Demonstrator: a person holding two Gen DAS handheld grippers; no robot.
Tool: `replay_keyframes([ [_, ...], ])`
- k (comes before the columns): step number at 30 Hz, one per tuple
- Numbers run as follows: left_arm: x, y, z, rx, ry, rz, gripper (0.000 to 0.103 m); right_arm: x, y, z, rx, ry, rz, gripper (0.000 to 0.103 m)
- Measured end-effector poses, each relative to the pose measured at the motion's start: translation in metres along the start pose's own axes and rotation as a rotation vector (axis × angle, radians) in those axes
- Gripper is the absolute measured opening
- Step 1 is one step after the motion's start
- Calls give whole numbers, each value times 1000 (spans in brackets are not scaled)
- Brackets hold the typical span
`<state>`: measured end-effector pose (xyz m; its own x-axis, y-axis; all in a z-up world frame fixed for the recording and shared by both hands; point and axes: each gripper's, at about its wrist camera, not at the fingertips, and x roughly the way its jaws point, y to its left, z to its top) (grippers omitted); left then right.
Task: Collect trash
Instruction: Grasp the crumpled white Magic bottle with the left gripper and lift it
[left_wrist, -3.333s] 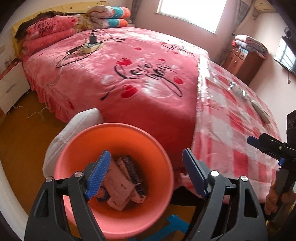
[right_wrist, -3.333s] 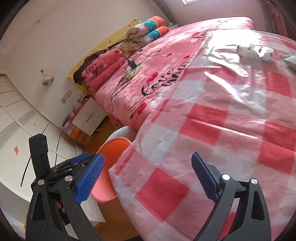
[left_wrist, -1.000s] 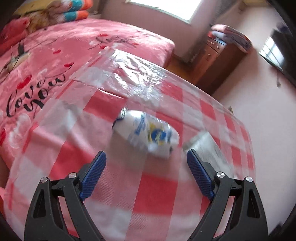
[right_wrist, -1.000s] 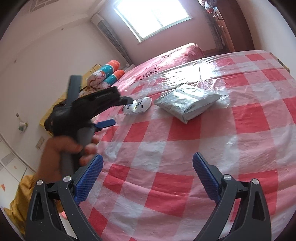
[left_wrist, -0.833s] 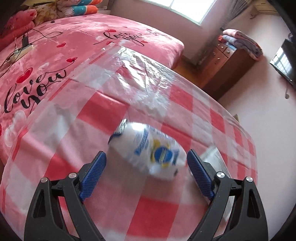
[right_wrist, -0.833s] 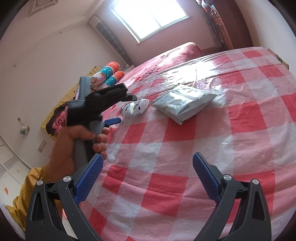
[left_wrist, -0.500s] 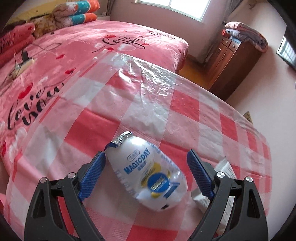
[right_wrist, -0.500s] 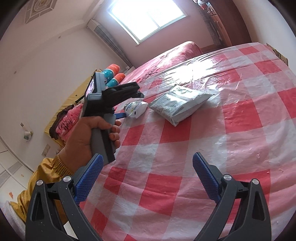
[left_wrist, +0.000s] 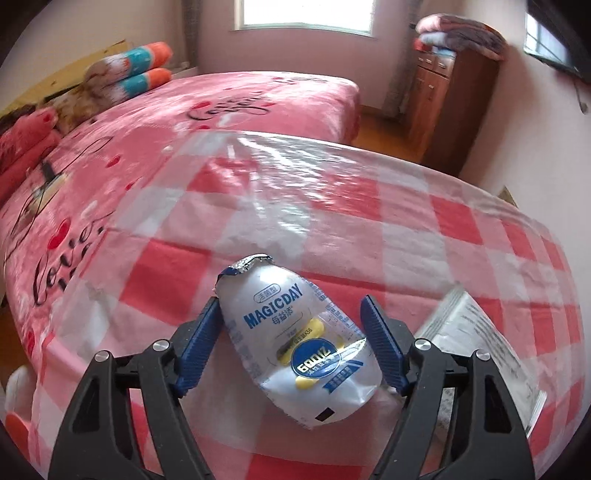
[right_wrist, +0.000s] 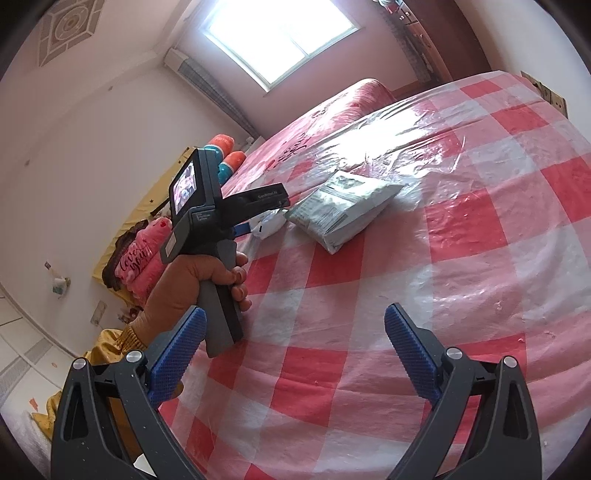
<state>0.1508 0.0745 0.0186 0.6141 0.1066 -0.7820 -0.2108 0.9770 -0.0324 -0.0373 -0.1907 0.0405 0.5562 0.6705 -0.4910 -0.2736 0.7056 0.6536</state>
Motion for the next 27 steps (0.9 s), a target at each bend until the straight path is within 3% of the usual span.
replay_keyframes([
  [7, -17, -45, -19, 276, 0, -111, 74, -11, -7, 4, 20, -45, -29, 96],
  [11, -34, -65, -41, 374, 19, -201, 74, -19, -17, 7, 56, -81, -60, 96],
  [16, -51, -84, -68, 425, 52, -305, 73, -26, -29, 10, 90, -108, -117, 96],
  [21, -71, -98, -93, 473, 65, -405, 66, -31, -41, 14, 124, -123, -162, 96],
  [27, -76, -86, -98, 419, 80, -460, 58, -35, -52, 20, 148, -117, -169, 96],
])
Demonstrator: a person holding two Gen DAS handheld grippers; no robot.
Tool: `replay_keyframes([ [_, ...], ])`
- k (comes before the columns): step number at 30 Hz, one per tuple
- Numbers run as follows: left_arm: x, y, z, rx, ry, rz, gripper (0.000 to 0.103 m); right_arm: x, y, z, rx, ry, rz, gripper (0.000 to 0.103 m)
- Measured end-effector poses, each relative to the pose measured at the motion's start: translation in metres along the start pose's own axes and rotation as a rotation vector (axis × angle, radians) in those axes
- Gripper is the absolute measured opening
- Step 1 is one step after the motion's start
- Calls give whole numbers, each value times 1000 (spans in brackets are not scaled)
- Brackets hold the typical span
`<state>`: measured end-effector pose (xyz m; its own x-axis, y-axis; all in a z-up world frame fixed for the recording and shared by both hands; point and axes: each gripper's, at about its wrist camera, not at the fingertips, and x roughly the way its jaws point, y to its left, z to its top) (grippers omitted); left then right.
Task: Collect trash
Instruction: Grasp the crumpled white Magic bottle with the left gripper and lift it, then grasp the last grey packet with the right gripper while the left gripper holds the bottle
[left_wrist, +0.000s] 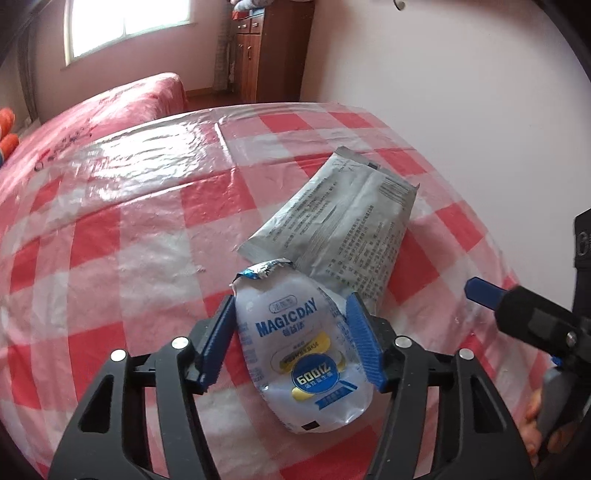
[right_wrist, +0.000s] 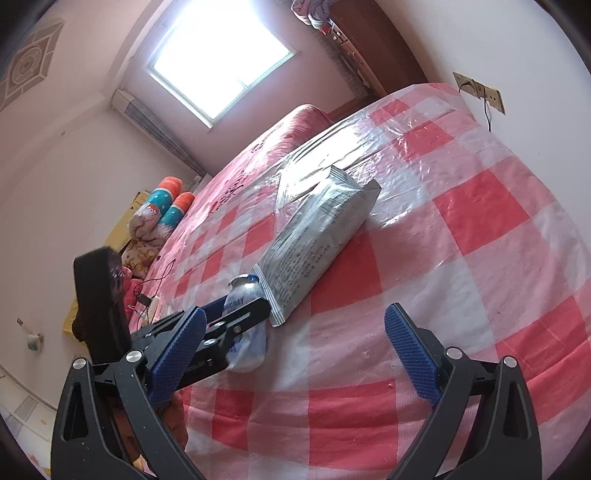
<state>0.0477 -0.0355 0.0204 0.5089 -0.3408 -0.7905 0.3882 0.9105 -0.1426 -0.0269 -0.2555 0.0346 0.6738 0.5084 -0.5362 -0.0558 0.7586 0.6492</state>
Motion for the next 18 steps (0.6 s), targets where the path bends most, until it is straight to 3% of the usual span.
replay_keyframes([
  [8, -20, 21, -15, -84, -26, -32, 57, 13, 7, 11, -30, 7, -61, 96],
  [18, -46, 56, -32, -127, -22, 23, 57, 55, 31, 31, -173, 61, -212, 96],
])
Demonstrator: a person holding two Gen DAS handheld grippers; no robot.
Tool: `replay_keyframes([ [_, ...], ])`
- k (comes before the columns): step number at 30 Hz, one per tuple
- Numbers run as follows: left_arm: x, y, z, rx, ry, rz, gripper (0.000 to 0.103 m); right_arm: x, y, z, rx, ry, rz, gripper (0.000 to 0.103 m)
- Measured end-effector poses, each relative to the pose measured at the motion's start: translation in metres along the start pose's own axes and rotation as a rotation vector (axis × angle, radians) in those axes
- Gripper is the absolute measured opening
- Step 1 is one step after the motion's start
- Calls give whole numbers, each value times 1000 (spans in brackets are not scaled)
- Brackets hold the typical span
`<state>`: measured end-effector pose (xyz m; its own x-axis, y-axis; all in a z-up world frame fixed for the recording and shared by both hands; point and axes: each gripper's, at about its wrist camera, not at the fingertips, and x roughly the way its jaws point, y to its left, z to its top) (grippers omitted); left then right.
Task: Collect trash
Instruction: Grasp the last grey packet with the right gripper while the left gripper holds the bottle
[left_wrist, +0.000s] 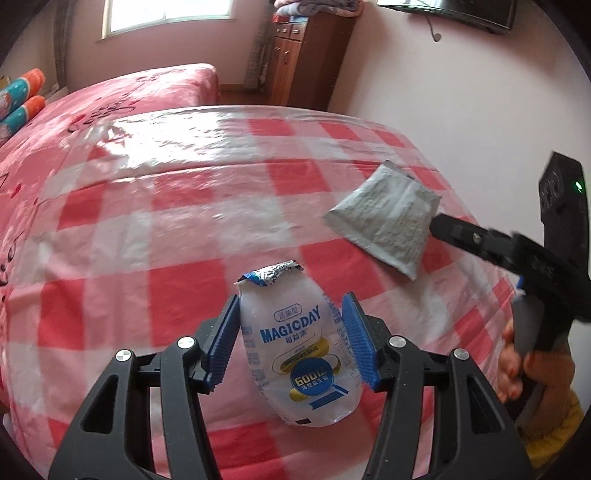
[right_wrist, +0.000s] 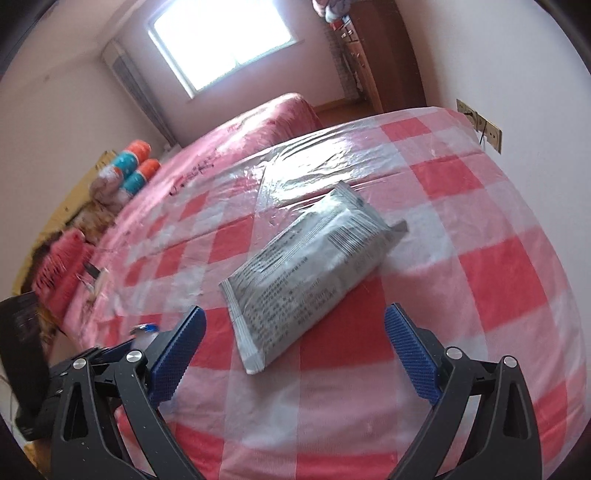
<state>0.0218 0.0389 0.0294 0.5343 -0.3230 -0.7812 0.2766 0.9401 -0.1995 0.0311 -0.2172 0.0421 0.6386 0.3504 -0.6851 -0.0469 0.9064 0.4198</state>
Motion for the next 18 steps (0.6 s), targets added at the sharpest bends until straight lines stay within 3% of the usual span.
replay_keyframes([
  [4, -4, 16, -6, -21, 12, 24, 57, 18, 10, 13, -32, 48, -16, 88],
  [11, -3, 26, -12, 3, 16, 69, 58, 44, 24, 38, -88, 75, -66, 88],
  [18, 1, 17, -15, 58, 1, 106, 74, 73, 37, 49, -121, 93, -112, 94],
])
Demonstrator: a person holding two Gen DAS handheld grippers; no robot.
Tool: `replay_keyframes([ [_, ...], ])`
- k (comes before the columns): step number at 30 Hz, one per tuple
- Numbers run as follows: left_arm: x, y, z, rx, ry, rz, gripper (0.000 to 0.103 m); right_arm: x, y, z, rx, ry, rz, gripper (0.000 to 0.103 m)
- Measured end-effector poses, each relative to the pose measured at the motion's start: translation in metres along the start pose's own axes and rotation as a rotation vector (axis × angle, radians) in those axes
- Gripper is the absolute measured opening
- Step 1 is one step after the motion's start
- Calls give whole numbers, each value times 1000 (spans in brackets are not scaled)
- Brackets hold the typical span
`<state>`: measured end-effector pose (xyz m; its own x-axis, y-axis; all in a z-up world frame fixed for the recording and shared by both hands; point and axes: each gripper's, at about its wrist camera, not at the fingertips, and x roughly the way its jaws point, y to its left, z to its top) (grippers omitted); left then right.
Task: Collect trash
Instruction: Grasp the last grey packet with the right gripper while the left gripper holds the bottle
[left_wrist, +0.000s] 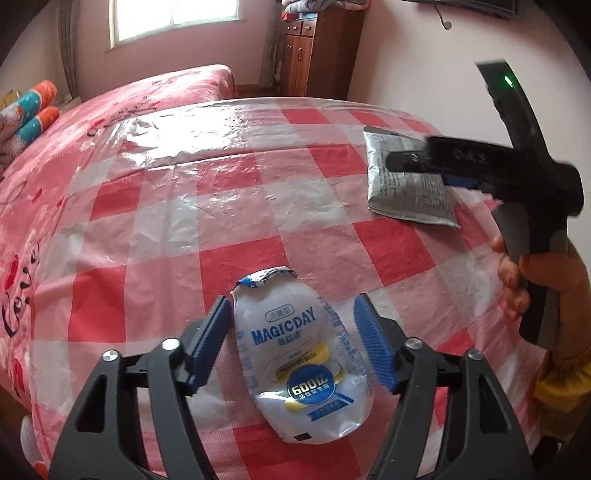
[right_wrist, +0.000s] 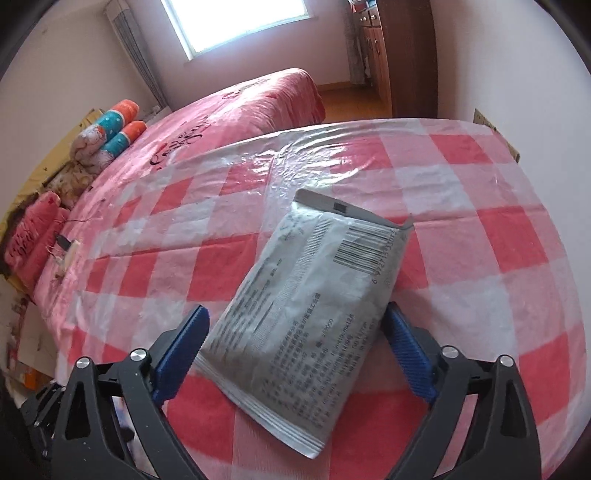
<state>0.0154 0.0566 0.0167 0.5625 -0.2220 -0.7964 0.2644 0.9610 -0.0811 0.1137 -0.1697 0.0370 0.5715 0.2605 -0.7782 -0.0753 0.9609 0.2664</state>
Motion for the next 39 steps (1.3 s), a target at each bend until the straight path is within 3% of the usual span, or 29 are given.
replay_keyframes([
  [3, 3, -7, 0, 22, -8, 29, 78, 5, 8, 2, -34, -11, -40, 95],
  [8, 2, -12, -5, 34, -31, 74, 77, 13, 24, -4, -146, -15, -121, 94],
  [12, -2, -13, -9, 32, -44, 87, 65, 11, 26, -6, -170, -28, -122, 81],
  [17, -7, -8, -12, 0, -47, 67, 61, 1, 17, -10, -148, -45, -90, 64],
  [21, -10, -5, -15, -21, -45, 49, 60, -6, 13, -16, -150, -38, -62, 62],
  [26, -14, 2, -16, -53, -40, 29, 58, -21, 16, -28, -166, -46, -25, 50],
  [32, -22, 5, -26, -69, -35, 11, 58, -34, 26, -52, -207, -26, 37, 50],
  [39, -35, 11, -41, -80, -25, 10, 58, -61, 28, -95, -273, 33, 179, 49],
])
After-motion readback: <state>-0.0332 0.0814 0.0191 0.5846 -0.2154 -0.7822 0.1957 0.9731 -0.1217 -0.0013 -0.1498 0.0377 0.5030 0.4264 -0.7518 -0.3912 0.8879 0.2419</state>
